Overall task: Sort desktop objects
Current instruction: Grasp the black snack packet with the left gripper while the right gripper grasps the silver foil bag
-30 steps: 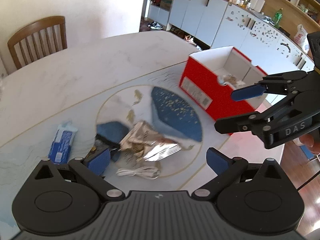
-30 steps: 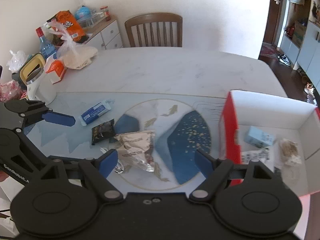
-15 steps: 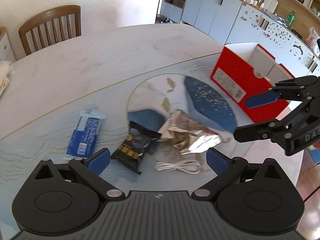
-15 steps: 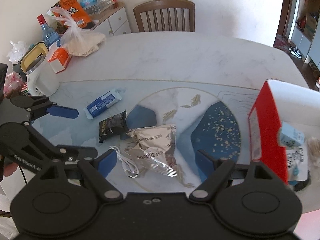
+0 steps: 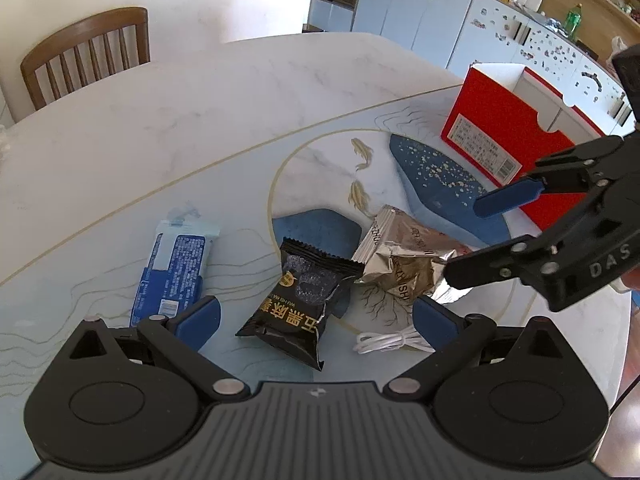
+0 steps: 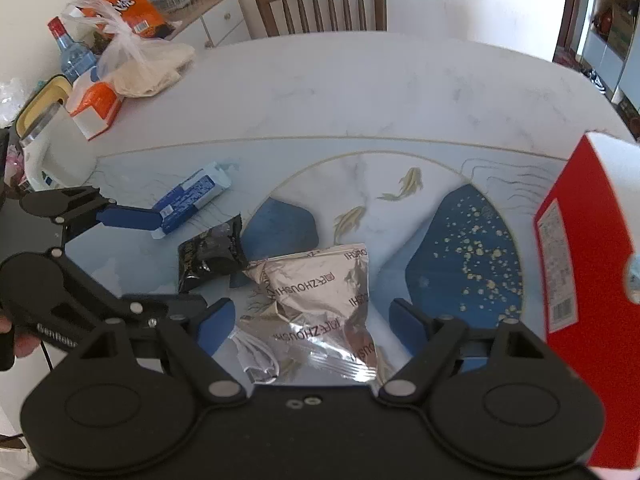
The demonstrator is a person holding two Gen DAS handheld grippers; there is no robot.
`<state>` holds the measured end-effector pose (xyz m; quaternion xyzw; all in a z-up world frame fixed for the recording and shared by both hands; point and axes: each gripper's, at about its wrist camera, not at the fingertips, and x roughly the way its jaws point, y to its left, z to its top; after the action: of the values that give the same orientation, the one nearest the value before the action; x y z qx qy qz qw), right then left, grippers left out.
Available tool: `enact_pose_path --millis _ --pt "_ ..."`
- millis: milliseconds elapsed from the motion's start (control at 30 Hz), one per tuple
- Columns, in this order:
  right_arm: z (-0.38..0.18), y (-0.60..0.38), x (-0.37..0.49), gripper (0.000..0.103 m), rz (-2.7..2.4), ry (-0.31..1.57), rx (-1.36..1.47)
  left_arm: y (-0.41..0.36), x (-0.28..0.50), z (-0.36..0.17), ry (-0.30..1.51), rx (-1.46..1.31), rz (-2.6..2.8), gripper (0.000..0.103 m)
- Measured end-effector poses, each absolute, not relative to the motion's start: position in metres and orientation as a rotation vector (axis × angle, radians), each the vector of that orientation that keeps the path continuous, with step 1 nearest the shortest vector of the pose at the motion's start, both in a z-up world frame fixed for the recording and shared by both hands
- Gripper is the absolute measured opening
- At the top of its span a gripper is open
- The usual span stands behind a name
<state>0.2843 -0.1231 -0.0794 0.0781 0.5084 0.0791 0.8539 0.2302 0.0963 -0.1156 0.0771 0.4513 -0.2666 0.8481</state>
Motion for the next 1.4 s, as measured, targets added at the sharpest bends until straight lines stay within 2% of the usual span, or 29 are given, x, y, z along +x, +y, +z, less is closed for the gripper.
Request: enact_pose_path --millis 400,600,733,967,1033,1167,1233,1400 --pt "-0.107 -0.121 0.304 0.081 0.143 1.114 0.165 0.097 0.243 -0.130 0.948 0.149 -0.578 0.102" --pt "-0.115 -0.123 0.309 0.078 0.140 1.126 0.180 0.096 0.246 -0.135 0.952 0.139 -0.583 0.097" --pt "-0.117 -0.125 0.310 0.075 0.146 1.127 0.194 0.095 0.248 -0.138 0.960 0.143 -0.588 0.084" --pt "-0.116 -0.125 0.310 0.062 0.161 1.116 0.199 0.091 0.246 -0.139 0.948 0.160 -0.607 0.076" --pt "-0.116 -0.124 0.310 0.059 0.162 1.116 0.194 0.090 0.246 -0.138 0.945 0.163 -0.608 0.068" --pt "-0.114 -0.122 0.310 0.056 0.164 1.113 0.192 0.090 0.246 -0.137 0.948 0.161 -0.607 0.060" --pt "-0.113 -0.122 0.310 0.052 0.163 1.112 0.187 0.090 0.246 -0.137 0.949 0.163 -0.601 0.053" --pt "-0.109 -0.120 0.308 0.045 0.158 1.109 0.163 0.090 0.245 -0.133 0.948 0.146 -0.596 0.045"
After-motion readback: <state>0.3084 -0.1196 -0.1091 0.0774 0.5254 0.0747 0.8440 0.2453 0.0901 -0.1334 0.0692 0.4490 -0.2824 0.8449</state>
